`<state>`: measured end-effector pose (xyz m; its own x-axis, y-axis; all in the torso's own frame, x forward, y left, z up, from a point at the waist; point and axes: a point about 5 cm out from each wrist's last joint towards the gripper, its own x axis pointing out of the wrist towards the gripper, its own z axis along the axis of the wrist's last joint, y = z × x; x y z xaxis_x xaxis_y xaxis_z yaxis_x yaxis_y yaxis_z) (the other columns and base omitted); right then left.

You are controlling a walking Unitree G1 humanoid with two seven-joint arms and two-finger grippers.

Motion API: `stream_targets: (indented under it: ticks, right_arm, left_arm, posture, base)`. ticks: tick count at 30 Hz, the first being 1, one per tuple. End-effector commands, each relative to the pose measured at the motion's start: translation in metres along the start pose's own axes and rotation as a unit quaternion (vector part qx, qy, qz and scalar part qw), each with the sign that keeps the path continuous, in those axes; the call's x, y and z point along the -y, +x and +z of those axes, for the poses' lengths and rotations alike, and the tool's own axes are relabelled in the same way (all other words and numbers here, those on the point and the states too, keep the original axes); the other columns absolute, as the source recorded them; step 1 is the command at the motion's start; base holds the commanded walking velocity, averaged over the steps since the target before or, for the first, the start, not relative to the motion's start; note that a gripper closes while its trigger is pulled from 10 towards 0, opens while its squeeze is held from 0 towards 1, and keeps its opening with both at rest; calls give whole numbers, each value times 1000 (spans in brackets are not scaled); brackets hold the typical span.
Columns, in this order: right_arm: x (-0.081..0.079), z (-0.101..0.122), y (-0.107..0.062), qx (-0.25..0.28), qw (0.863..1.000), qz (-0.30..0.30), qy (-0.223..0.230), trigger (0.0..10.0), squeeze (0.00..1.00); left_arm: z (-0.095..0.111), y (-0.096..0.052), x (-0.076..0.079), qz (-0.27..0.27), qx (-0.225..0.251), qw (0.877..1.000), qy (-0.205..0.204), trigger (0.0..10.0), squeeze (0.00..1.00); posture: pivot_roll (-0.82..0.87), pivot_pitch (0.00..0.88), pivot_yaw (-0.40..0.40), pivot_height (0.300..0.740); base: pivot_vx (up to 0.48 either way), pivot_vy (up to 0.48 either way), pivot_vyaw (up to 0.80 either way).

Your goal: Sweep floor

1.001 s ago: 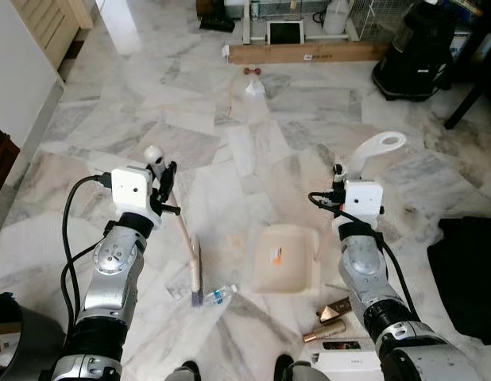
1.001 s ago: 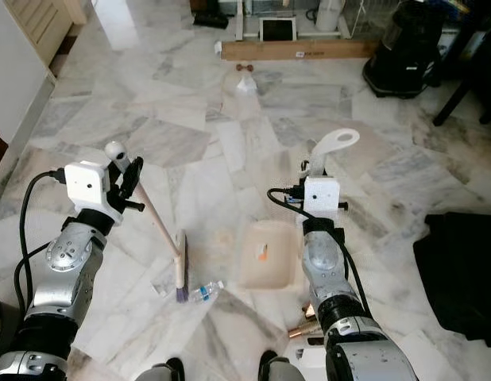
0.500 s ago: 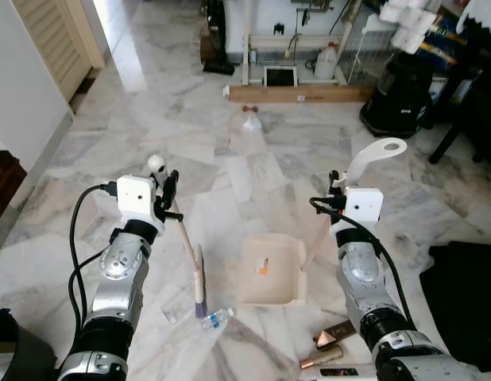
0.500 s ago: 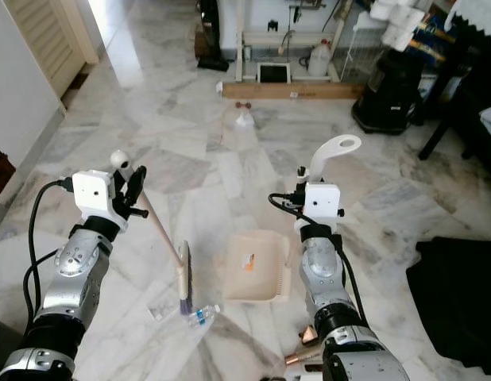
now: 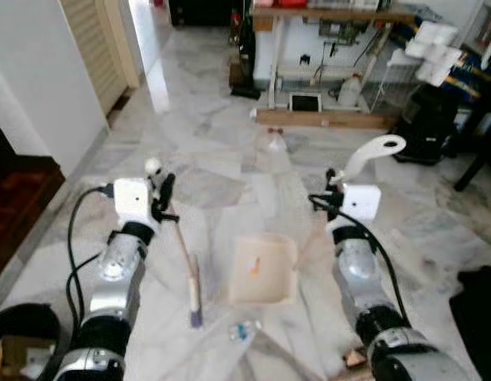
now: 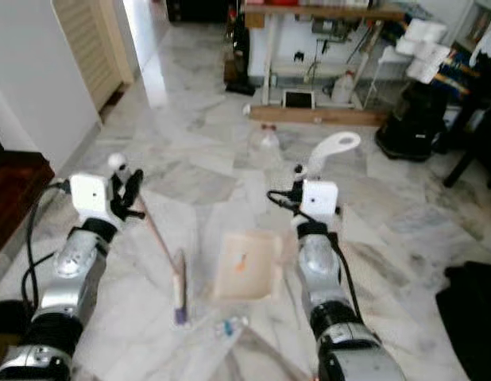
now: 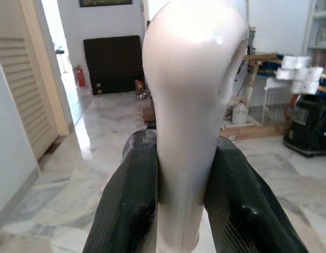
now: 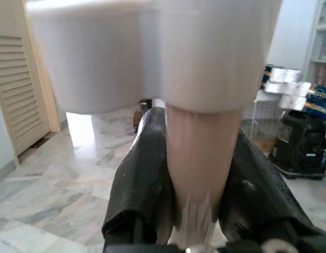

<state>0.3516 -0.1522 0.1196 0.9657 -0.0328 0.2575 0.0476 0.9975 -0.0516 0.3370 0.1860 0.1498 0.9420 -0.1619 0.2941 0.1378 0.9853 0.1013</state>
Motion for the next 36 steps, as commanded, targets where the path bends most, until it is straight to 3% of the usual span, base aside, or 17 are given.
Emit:
stream_targets:
  ticks: [1,16,36]
  right_arm:
    - [12,6,3,16,1000,-17,-6,10000,0]
    - [14,4,2,6,1000,-23,-8,10000,0]
    - [15,-1,-2,-3,999,-35,-5,10000,0]
  left_arm:
    - [11,8,10,-23,31,999,-1,10000,0]
    - [13,8,11,-34,34,999,-3,10000,0]
    - [18,10,11,-46,34,998,6,10000,0]
  posture:
    - [45,5,1,740]
    - [55,29,6,740]
    - [63,51,28,740]
  base:
    - [0,0,0]
    - [0,0,0]
    - [427,0,0]
